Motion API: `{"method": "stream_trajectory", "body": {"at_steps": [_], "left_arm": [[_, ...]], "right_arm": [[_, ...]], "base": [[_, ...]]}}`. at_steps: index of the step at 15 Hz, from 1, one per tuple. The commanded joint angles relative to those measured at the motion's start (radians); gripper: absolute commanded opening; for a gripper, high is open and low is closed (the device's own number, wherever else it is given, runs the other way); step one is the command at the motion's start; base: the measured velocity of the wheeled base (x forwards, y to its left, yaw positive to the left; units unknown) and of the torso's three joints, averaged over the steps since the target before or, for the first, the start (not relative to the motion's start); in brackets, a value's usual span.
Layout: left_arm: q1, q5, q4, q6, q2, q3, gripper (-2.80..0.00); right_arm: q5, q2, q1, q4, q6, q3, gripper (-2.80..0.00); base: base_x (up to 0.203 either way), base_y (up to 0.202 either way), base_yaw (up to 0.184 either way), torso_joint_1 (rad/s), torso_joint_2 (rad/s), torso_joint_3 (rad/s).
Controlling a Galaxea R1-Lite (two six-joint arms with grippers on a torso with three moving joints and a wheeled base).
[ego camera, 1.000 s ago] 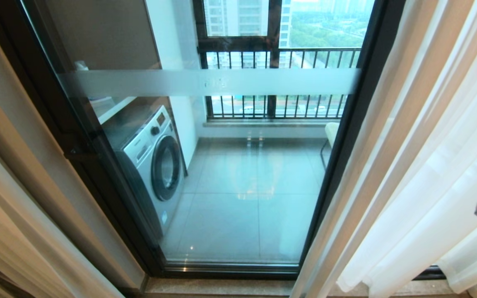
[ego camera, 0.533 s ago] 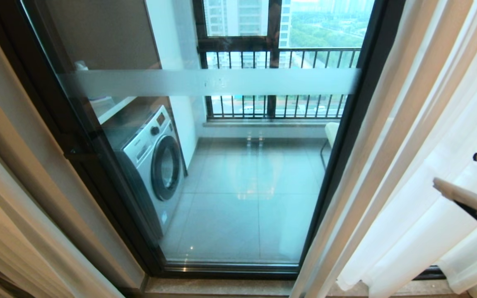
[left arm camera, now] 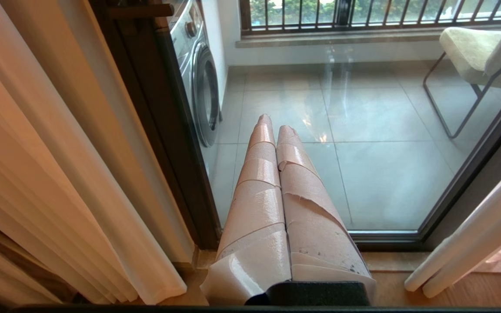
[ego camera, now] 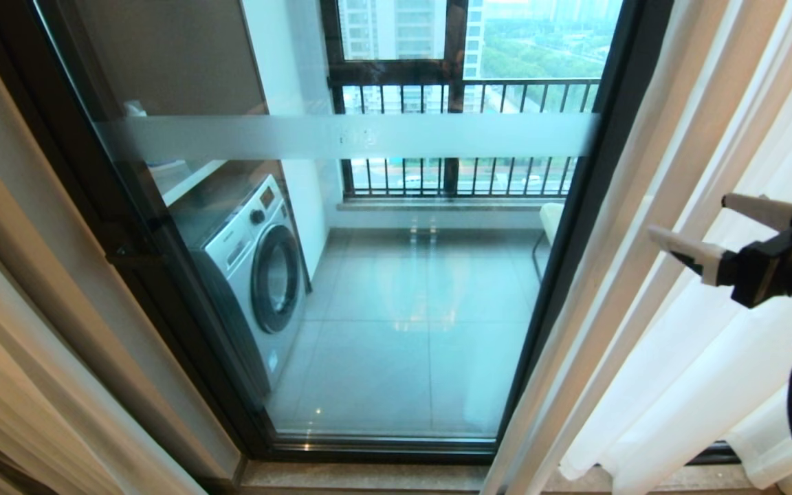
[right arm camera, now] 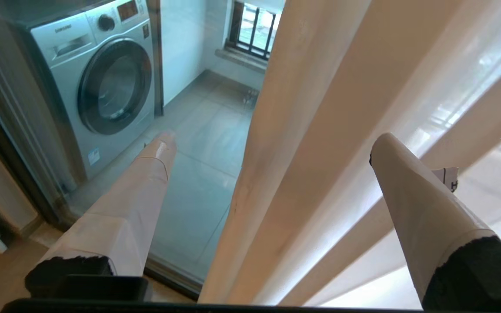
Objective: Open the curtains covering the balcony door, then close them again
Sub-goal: Pull the inner curtains open on both sides
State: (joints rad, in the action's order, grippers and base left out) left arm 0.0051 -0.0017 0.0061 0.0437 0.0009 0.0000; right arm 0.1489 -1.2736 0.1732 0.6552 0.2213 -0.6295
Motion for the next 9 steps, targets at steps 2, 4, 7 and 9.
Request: {"method": "stream_trajectory", "body": {"at_steps": [2,4,7,9], "left_arm": [[0.001,0.000,0.000,0.001,-0.001,0.000,-2.80],[0.001,0.000,0.000,-0.001,-0.001,0.000,-2.80],[0.000,0.000,0.000,0.000,0.001,0.000,-2.80],[0.000,0.000,0.000,-0.001,-0.001,0.000,-2.80]], "right_arm": [[0.000,-0.110,0.000,0.034,0.001,-0.058,0.00],[-0.002,-0.156,0.000,0.113,0.000,-0.063,0.00],[-0.012,-0.197,0.000,0.194,0.001,-0.065,0.00],[-0.055,-0.227,-0.002,0.238,0.000,-0.079,0.00]], "base": [[0.000,0.000,0.000,0.000,0.00,0.000],[0.000,0.000,0.000,0.000,0.00,0.000],[0.000,0.000,0.000,0.000,0.00,0.000],[0.000,0.000,0.000,0.000,0.00,0.000]]}}
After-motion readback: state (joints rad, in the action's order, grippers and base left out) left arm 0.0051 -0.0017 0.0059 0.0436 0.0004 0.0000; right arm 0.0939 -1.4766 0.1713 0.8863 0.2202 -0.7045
